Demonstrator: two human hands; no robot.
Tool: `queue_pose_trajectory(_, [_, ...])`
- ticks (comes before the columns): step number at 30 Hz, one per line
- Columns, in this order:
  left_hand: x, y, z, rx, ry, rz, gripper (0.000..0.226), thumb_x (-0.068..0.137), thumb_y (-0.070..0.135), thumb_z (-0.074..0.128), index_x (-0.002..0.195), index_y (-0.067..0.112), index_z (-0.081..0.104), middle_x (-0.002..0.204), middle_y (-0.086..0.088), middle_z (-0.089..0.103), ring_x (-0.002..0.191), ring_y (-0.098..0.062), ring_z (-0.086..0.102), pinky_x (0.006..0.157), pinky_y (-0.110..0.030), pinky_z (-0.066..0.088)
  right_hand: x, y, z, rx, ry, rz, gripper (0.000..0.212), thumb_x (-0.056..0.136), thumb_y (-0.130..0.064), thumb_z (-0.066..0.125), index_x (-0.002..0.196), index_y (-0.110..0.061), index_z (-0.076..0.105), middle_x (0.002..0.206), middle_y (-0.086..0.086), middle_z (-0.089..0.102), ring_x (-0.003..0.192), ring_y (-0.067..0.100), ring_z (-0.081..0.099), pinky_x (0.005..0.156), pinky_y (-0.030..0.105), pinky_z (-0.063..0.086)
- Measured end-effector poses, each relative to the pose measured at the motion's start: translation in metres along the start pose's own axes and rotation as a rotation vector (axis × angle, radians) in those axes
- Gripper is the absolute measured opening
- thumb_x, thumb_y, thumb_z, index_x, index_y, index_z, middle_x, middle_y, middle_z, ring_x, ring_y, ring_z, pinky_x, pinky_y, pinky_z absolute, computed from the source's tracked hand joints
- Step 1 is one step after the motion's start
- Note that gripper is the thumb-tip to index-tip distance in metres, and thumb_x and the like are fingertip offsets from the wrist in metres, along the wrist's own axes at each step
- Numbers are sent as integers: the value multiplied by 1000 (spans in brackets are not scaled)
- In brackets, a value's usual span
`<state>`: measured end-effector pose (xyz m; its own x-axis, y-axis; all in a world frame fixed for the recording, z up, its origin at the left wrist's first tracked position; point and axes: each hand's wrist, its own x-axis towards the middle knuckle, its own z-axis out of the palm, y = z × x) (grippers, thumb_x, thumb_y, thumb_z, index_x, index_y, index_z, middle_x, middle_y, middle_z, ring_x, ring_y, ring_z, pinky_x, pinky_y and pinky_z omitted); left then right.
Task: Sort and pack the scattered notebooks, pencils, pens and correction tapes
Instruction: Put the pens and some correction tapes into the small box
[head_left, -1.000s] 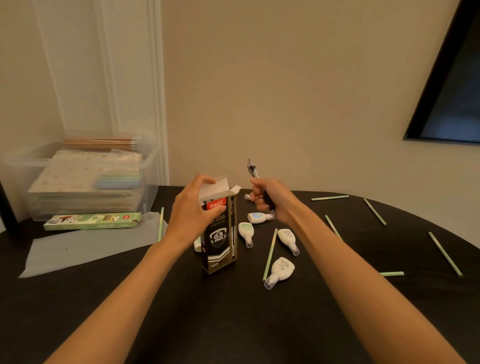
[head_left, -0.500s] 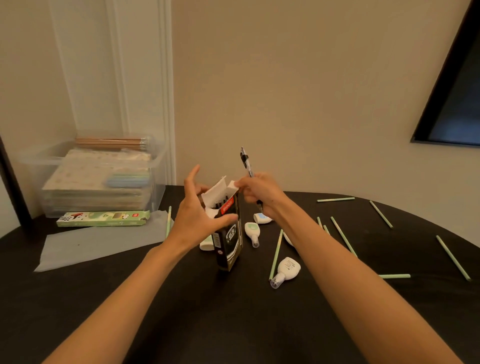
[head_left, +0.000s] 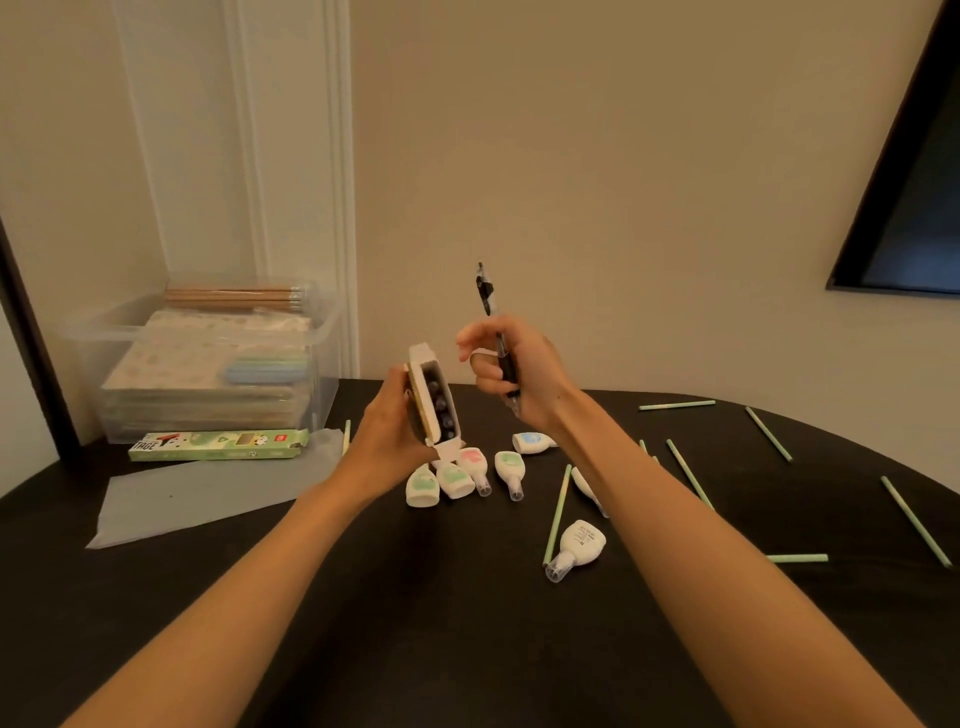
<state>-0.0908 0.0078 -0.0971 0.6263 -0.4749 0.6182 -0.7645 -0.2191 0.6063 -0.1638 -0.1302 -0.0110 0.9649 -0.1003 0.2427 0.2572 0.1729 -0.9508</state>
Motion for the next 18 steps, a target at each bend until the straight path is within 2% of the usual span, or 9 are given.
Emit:
queue_pose_trajectory(2, [0,-2,1,-34,-25,-25,75,60,10,85,109,28,31,106,7,49,97,-8,54,78,-14,49,0,-1,-1,70,55,-25,30,94,-10,37,66,-7,48,69,9,51,48,8,41,41,16,34])
queue_pose_trajectory(4, [2,-1,2,-33,-45,-37,77,60,10,85,109,31,30,108,8,49,101,-10,54,81,-18,48,1,-1,-2,-68,114,-68,38,99,-20,36,65,-11,50,71,4,53,62,9,48,56,19,42])
queue_pose_trajectory(5, [3,1,2,-27,-43,-45,79,60,11,86,111,31,30,111,8,49,103,-10,53,82,-18,46,1,-2,-3,-163,137,-86,41,100,-26,34,66,-13,53,73,1,52,67,9,47,62,20,41])
queue_pose_trajectory(7, [5,4,2,-28,-50,-64,83,60,12,85,121,27,31,119,4,51,107,-8,49,85,-21,43,2,-4,-2,-255,154,-116,43,100,-32,34,69,-14,57,69,-2,44,62,7,42,58,18,37])
queue_pose_trajectory(10, [7,10,-1,-54,-61,-82,88,62,15,85,130,23,30,124,1,52,106,-4,46,83,-18,42,2,-8,1,-209,146,-176,38,100,-30,37,73,-11,56,67,0,42,50,5,41,46,17,37])
queue_pose_trajectory(14, [9,17,-1,-66,-85,-114,93,62,16,85,135,21,28,127,0,52,106,-4,44,87,-23,40,5,-10,6,-251,196,-280,31,99,-25,41,75,-10,53,75,3,49,51,3,52,51,19,49])
queue_pose_trajectory(18, [11,20,0,-77,-98,-138,92,62,18,85,135,22,29,124,6,50,106,-3,44,83,-16,37,7,-9,11,-493,187,-323,25,99,-23,42,77,-13,51,72,0,51,57,6,53,58,20,51])
